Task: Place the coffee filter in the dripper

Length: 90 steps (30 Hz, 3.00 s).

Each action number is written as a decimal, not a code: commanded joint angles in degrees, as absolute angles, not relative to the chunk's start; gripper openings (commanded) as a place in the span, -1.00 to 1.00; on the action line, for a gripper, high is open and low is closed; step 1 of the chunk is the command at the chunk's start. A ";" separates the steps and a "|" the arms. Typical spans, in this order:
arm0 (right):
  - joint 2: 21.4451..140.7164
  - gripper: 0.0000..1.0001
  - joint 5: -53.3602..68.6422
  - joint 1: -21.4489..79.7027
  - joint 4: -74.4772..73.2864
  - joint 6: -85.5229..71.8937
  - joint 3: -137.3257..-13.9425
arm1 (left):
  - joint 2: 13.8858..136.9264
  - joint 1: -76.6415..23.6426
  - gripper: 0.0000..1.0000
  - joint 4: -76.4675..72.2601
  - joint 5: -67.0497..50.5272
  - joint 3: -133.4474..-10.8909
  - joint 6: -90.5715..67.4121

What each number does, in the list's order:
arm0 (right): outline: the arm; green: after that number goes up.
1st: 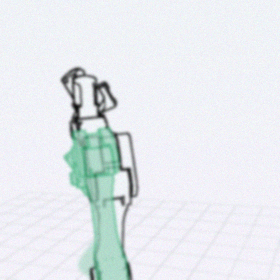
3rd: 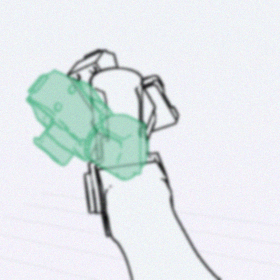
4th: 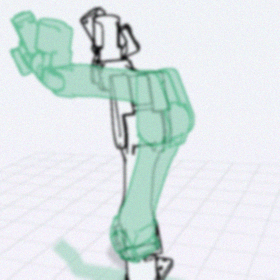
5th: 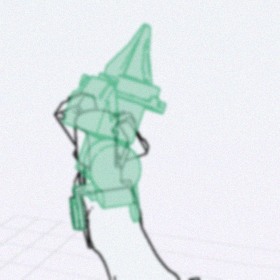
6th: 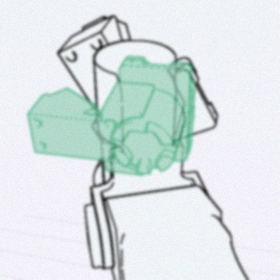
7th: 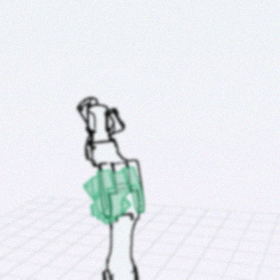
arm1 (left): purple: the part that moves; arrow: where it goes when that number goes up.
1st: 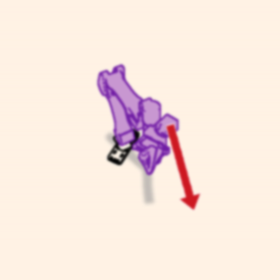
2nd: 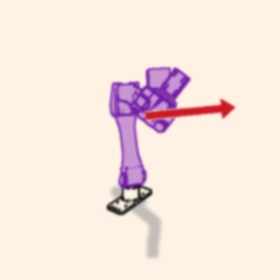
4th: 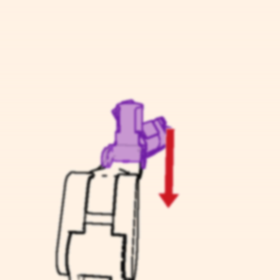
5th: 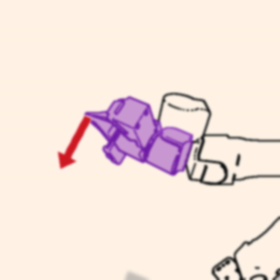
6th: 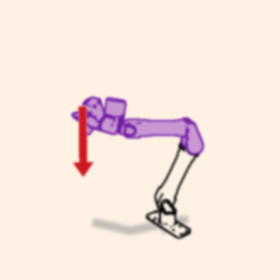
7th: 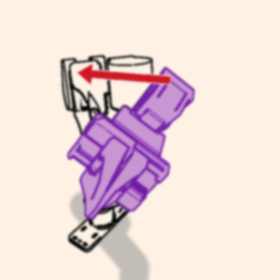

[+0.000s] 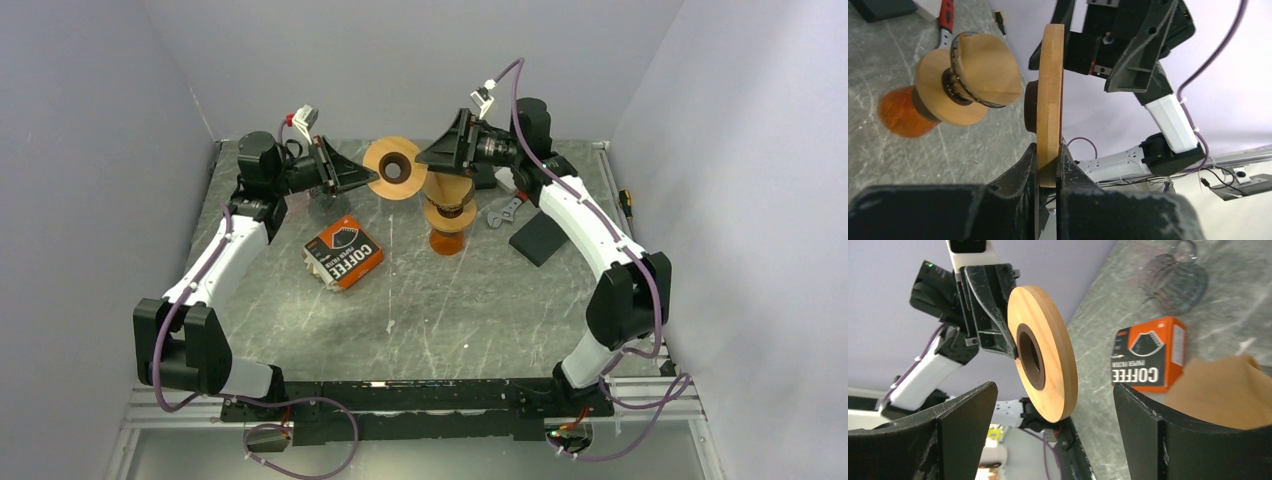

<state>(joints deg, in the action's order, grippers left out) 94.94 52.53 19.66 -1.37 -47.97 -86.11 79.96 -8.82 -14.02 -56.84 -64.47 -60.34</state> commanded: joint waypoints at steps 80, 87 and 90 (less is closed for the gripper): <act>88.46 0.98 47.72 13.89 -11.17 -37.45 -85.45 | 102.13 11.50 -1.00 -4.99 -42.71 -63.90 -53.07; 87.98 0.99 47.81 13.88 -10.94 -37.48 -84.85 | 101.29 11.51 -0.67 -1.22 -41.59 -65.01 -50.50; 87.84 0.99 47.73 13.89 -11.04 -37.37 -84.64 | 100.33 11.51 -0.40 -0.13 -40.36 -65.19 -49.58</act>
